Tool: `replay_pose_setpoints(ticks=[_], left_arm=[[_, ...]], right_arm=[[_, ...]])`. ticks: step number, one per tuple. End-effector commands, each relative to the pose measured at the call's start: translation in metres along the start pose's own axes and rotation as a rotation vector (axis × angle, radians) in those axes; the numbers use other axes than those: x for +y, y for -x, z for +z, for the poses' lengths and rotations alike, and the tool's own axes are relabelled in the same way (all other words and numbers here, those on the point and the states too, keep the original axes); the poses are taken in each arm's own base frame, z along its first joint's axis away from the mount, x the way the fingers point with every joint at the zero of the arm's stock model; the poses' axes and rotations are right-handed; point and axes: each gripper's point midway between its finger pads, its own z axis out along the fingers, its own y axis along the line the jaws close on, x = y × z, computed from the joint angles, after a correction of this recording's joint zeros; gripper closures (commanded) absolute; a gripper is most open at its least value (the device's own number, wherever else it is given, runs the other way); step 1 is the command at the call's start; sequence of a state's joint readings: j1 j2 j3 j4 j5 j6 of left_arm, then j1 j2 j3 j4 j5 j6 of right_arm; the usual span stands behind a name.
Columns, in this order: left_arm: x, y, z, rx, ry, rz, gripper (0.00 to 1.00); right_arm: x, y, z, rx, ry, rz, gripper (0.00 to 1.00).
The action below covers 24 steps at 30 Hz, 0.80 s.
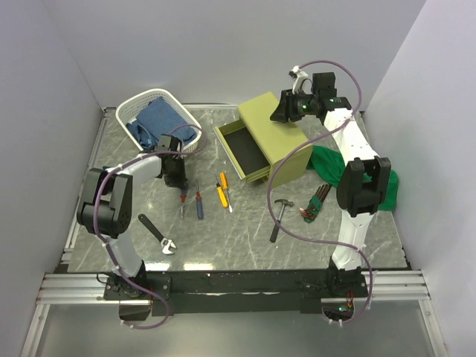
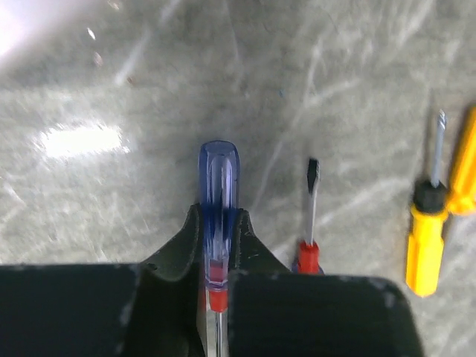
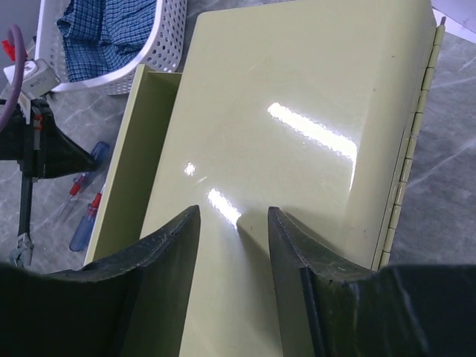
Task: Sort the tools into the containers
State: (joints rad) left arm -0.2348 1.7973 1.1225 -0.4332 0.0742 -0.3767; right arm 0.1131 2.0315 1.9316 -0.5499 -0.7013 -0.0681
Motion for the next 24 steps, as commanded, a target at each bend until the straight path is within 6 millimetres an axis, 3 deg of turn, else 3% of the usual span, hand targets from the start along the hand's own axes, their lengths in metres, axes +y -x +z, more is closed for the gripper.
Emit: replay_pose_setpoints(ticks=[1,3,4,5,10,18,24], left_arm=[[-0.03,0.028,-0.047,-0.075,-0.154,0.029,0.99],[-0.053,0.045,-0.07,-0.124,-0.262,0.055,0.99],[-0.069,0.063,-0.085,-0.182,-0.333,0.085,0.99],[-0.094,0.064,-0.101,-0.183,-0.478,0.127,0.99],[-0.147,0.103,-0.139,-0.283,-0.756,0.149,0.99],[-0.199,0.158,-0.142,-0.279,-0.981,0.01,0.99],[-0.212,0.169,-0.126,-0.232,-1.05,-0.098,0.99]], right_arm=[[-0.042,-0.07,0.003,0.2,-0.118,0.157,0.5],[-0.043,-0.073,0.002,0.206,-0.125,0.158,0.5],[-0.043,-0.074,0.002,0.209,-0.126,0.157,0.5],[-0.044,-0.075,0.001,0.208,-0.13,0.156,0.5],[-0.047,-0.079,-0.001,0.22,-0.153,0.151,0.5],[-0.047,-0.08,-0.009,0.223,-0.177,0.122,0.5],[-0.045,-0.082,-0.012,0.227,-0.184,0.114,0.5]])
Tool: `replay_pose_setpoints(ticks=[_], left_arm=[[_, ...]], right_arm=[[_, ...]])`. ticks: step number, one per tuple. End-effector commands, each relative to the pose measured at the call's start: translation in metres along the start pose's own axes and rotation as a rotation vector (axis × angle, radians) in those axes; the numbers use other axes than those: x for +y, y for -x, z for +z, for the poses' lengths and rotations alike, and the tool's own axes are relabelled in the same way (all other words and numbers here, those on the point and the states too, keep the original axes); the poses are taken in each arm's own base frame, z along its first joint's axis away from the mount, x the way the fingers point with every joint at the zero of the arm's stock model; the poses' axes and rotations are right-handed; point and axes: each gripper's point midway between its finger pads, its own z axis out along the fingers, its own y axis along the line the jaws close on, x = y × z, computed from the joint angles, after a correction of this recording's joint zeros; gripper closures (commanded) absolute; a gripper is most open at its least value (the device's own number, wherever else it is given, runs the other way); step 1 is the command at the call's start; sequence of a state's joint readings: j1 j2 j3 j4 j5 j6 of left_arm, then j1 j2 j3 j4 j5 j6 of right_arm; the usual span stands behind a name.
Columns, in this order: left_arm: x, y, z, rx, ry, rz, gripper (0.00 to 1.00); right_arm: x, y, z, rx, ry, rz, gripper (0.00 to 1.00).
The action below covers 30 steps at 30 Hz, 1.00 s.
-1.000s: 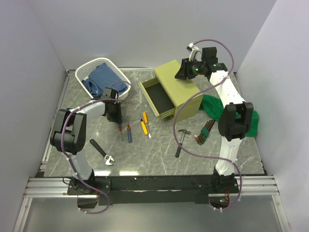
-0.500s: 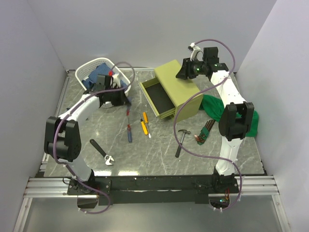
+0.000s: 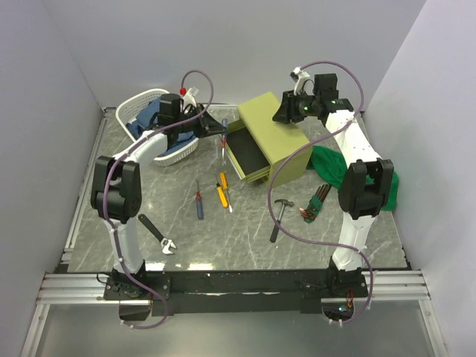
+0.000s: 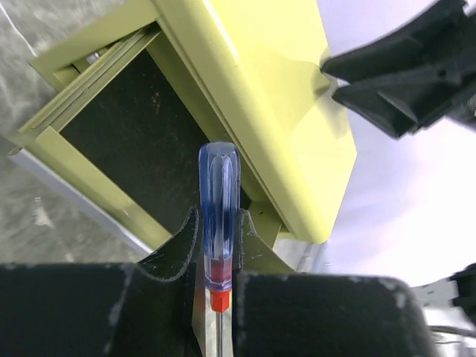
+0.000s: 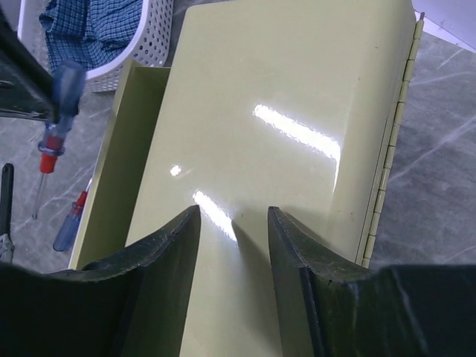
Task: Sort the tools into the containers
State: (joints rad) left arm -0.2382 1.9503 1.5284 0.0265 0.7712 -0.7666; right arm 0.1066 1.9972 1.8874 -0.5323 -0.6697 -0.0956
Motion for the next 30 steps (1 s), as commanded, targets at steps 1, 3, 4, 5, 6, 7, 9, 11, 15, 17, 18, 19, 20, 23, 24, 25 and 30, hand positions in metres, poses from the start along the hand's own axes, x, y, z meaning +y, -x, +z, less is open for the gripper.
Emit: replay_pose_setpoints(ticks=[1,3,4,5,6,7,9,11,15,17,18,19,20,23,24,25,30], left_arm=[[-0.034,0.017,0.009,-0.024,-0.149,-0.047,0.99],[-0.039,0.018,0.018,-0.021,-0.191,-0.056,0.99],[-0.039,0.017,0.021,-0.017,-0.202,-0.076,0.99],[-0.043,0.017,0.024,-0.016,-0.215,-0.081,0.99],[-0.046,0.016,0.026,-0.015,-0.228,-0.086,0.99],[-0.047,0.016,0.029,-0.015,-0.242,-0.098,0.99],[-0.046,0.015,0.035,-0.01,-0.226,-0.112,0.91],[-0.036,0.012,0.04,-0.006,-0.183,-0.144,0.74],[-0.029,0.013,0.036,-0.026,-0.134,-0.161,0.45],[-0.026,0.02,0.026,-0.056,-0.098,-0.161,0.4],[-0.025,0.023,0.023,-0.064,-0.085,-0.161,0.36],[-0.028,0.026,0.017,-0.072,-0.083,-0.148,0.35],[-0.023,0.03,0.011,-0.086,-0.076,-0.151,0.34],[-0.031,0.038,-0.012,-0.112,-0.102,-0.147,0.33],[-0.033,0.038,-0.018,-0.111,-0.105,-0.141,0.34],[-0.042,0.041,-0.029,-0.122,-0.116,-0.105,0.34],[-0.011,0.017,-0.059,-0.07,0.064,-0.002,0.36]], right_arm=[[-0.037,-0.082,-0.005,0.241,-0.144,0.138,0.5],[-0.037,-0.083,-0.007,0.242,-0.146,0.138,0.5],[-0.036,-0.084,-0.007,0.244,-0.143,0.14,0.5],[-0.036,-0.086,-0.008,0.249,-0.142,0.143,0.5],[-0.035,-0.089,-0.009,0.254,-0.139,0.142,0.5],[-0.034,-0.091,-0.008,0.259,-0.138,0.144,0.5],[-0.034,-0.094,-0.009,0.264,-0.136,0.146,0.5],[-0.035,-0.093,-0.01,0.261,-0.141,0.147,0.5],[-0.036,-0.088,-0.009,0.248,-0.143,0.149,0.5],[-0.036,-0.087,-0.008,0.246,-0.142,0.148,0.5],[-0.036,-0.087,-0.009,0.246,-0.142,0.148,0.5],[-0.036,-0.087,-0.008,0.247,-0.145,0.147,0.5],[-0.037,-0.088,-0.008,0.249,-0.145,0.15,0.5],[-0.038,-0.089,-0.008,0.253,-0.144,0.151,0.5],[-0.037,-0.089,-0.007,0.252,-0.143,0.148,0.5],[-0.037,-0.089,-0.008,0.252,-0.144,0.148,0.5],[-0.038,-0.091,-0.006,0.256,-0.142,0.149,0.49]])
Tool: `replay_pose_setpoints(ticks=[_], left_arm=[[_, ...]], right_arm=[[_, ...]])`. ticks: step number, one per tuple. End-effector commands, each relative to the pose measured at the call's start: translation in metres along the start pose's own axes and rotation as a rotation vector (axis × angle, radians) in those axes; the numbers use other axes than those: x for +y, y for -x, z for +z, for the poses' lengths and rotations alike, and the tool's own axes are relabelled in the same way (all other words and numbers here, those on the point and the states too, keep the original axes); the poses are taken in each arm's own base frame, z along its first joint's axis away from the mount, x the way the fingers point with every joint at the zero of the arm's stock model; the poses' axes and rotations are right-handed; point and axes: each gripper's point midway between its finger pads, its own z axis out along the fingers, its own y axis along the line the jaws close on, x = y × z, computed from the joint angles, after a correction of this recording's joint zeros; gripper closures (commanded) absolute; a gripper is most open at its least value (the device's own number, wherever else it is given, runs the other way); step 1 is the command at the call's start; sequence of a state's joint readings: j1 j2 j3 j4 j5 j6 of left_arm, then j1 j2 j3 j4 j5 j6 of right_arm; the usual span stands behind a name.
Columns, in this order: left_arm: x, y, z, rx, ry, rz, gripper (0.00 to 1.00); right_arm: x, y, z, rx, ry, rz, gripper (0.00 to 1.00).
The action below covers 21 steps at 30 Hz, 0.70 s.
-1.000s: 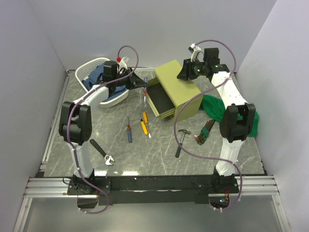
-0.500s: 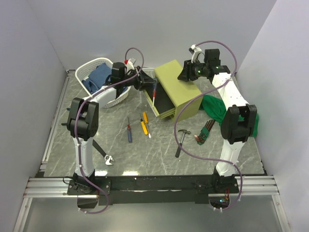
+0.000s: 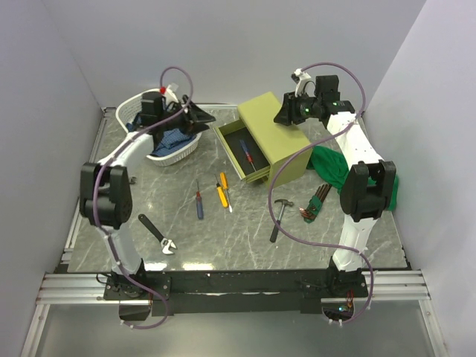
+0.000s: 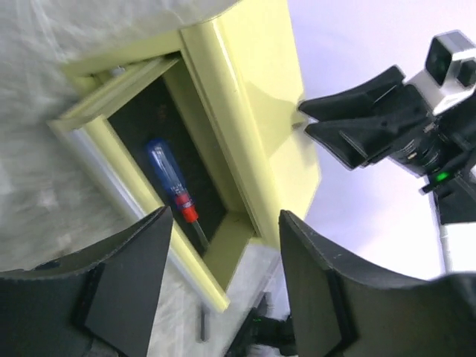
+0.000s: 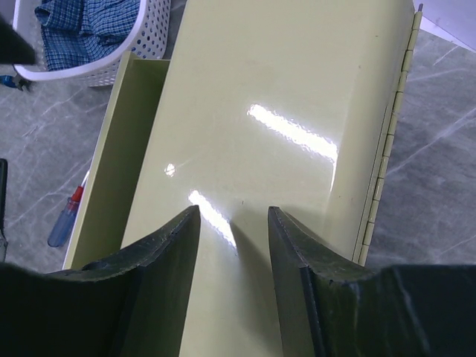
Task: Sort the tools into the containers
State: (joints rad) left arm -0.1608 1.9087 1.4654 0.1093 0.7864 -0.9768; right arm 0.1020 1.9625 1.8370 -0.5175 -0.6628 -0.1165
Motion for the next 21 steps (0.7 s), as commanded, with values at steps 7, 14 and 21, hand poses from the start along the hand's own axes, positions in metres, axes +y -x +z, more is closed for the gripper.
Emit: replay_pose_setpoints(ticks=[7,14,21], left_arm=[[0.08,-0.071,-0.081,0.053,0.541,0.333,0.47],[0.121,-0.124,-0.103,0.129,0.76,0.424,0.44],[0.157,-0.164,-0.113,0.245,0.825,0.354,0.48]], right_arm=[[-0.039,-0.087,0.005,0.259,-0.131,0.175,0.49],[-0.039,-0.092,0.005,0.271,-0.131,0.186,0.46],[-0.039,-0.088,0.006,0.262,-0.128,0.181,0.45]])
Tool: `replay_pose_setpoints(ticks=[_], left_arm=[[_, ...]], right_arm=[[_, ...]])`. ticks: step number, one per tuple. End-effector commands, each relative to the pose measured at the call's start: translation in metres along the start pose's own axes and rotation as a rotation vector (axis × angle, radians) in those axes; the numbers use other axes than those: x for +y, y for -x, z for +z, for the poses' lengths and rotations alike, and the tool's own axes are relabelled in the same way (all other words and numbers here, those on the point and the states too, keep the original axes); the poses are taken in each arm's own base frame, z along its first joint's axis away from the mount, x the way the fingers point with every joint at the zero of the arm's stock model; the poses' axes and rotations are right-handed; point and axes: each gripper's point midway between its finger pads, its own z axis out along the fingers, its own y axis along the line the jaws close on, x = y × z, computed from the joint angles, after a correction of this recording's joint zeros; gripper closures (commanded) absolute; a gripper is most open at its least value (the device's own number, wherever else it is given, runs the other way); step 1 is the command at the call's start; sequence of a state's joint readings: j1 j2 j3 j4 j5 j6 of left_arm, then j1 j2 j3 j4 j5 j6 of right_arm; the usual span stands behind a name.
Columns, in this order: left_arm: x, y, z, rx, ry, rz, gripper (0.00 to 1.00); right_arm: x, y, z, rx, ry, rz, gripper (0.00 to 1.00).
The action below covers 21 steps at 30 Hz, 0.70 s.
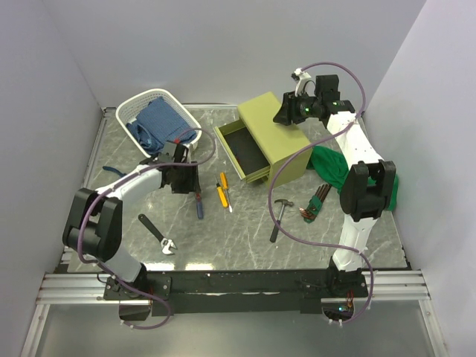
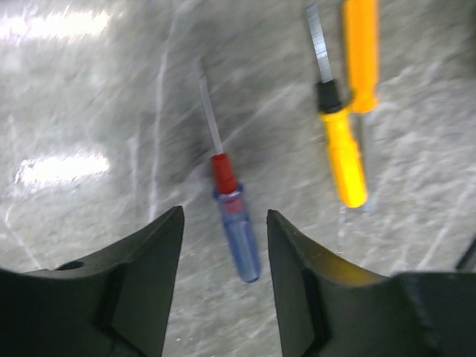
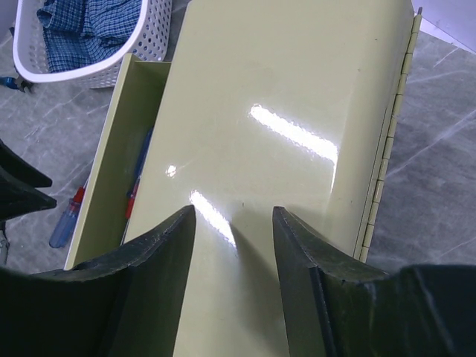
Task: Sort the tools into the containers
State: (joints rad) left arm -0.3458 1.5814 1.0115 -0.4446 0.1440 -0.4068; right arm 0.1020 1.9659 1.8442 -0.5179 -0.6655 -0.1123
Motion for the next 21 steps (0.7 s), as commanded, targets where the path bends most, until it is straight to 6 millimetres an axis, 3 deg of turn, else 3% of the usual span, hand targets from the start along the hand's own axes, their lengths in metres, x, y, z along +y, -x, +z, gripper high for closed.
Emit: replay_pose_setpoints(ticks=[1,13,18,20,21], left_arm=[[0.009,-0.018,0.004,0.027,0.041,0.021,0.49],[0.012,-0.041,0.037,0.154,0.045,0.042,0.55],[0.009,-0.038,0.046,0.172,0.032,0.056,0.8],[0.007,-0.029,0.043,0.153,0.028,0.059,0.99],[0.005,-0.024,0.036,0.148,0.017,0.06,0.99]], right_arm=[[-0.04,-0.089,0.006,0.265,-0.131,0.181,0.45],[-0.041,-0.089,0.008,0.263,-0.128,0.179,0.45],[-0.043,-0.09,0.008,0.267,-0.131,0.174,0.46],[-0.043,-0.089,0.008,0.266,-0.134,0.171,0.46],[-0.043,-0.089,0.007,0.266,-0.135,0.17,0.46]])
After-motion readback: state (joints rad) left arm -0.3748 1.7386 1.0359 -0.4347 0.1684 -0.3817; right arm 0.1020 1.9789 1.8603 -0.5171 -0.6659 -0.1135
